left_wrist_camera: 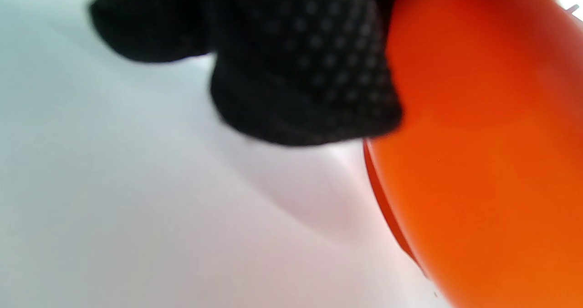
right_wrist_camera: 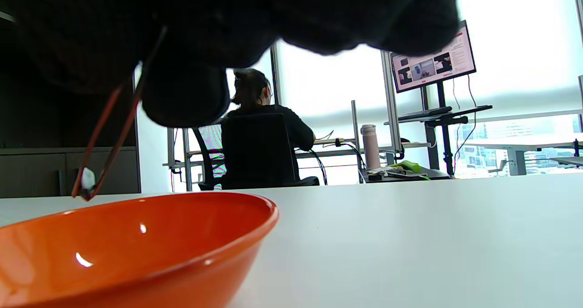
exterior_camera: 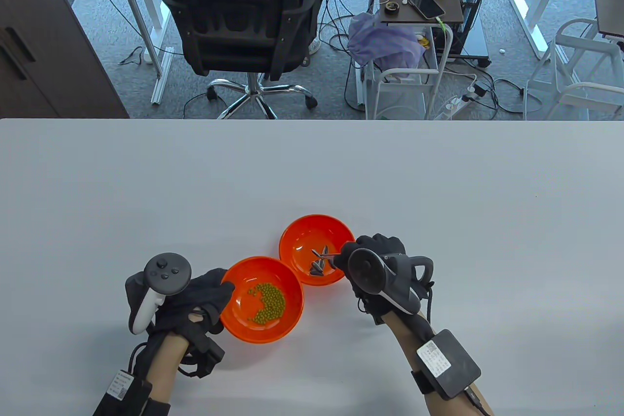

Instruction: Pick sunflower seeds with tweezers into bowl

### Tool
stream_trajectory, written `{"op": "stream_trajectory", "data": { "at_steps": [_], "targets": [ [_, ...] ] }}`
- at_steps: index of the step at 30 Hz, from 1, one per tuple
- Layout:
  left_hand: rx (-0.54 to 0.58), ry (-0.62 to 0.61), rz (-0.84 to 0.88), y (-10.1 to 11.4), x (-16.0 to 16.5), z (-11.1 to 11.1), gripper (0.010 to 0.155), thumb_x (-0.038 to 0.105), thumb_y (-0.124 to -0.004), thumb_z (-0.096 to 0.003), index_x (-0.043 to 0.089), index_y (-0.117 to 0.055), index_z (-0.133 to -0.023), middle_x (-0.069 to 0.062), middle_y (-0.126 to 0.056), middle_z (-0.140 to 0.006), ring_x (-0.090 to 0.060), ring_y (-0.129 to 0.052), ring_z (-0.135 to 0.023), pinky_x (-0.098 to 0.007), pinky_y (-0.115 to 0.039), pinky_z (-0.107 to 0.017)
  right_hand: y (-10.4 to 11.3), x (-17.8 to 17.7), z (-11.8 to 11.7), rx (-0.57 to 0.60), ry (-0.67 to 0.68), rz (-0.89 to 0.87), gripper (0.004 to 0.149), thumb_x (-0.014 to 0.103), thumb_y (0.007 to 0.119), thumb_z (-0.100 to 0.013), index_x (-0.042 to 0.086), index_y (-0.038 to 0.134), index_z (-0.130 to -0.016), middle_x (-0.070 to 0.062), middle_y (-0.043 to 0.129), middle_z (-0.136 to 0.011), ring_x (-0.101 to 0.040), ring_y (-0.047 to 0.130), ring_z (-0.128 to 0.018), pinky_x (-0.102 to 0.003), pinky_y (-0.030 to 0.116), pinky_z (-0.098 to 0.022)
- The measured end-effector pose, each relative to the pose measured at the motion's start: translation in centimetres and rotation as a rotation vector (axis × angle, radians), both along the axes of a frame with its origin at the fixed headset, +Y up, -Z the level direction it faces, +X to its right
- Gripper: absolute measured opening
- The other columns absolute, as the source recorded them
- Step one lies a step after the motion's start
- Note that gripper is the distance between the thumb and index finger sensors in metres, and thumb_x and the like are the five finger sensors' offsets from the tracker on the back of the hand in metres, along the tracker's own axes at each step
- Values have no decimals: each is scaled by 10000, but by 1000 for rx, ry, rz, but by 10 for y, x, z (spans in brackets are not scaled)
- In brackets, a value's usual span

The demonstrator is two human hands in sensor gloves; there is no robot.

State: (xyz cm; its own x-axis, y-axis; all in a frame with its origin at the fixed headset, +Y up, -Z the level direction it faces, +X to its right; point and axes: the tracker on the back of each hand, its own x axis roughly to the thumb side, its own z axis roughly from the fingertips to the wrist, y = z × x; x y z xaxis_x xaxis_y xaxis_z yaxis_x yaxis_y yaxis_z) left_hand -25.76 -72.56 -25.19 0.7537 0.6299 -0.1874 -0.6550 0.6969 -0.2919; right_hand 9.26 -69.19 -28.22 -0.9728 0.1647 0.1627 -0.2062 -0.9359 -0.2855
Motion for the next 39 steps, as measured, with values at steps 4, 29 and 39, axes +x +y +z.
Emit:
{"op": "stream_trajectory", "data": {
  "at_steps": [4, 29, 39],
  "targets": [
    [0, -2, 2, 0, 0, 0, 482, 408, -776, -470, 175, -834, -888, -49, -1055, -430, -129, -1064, -109, -365, -942, -224, -10, 3, -4, -65, -7, 47, 350, 488, 925, -272, 270, 1100, -482, 96, 961, -298, -113, 932, -225, -361, 868, -399],
    [19, 167, 84, -10, -20, -3, 488, 410, -768, -467, 179, -822, -893, -45, -1053, -447, -128, -1069, -124, -363, -943, -235, -8, 17, -10, -134, -120, -53, 377, 507, 875, -306, 358, 1043, -609, 86, 913, -716, -213, 905, -682, -472, 738, -637],
    [-47, 332, 137, -28, -47, -9, 513, 399, -743, -474, 169, -772, -932, -60, -1038, -517, -146, -1080, -190, -376, -935, -281, -10, 15, -9, -156, -99, -57, 374, 510, 878, -305, 360, 1046, -603, 86, 917, -706, -214, 898, -694, -478, 728, -651]
  ]
}}
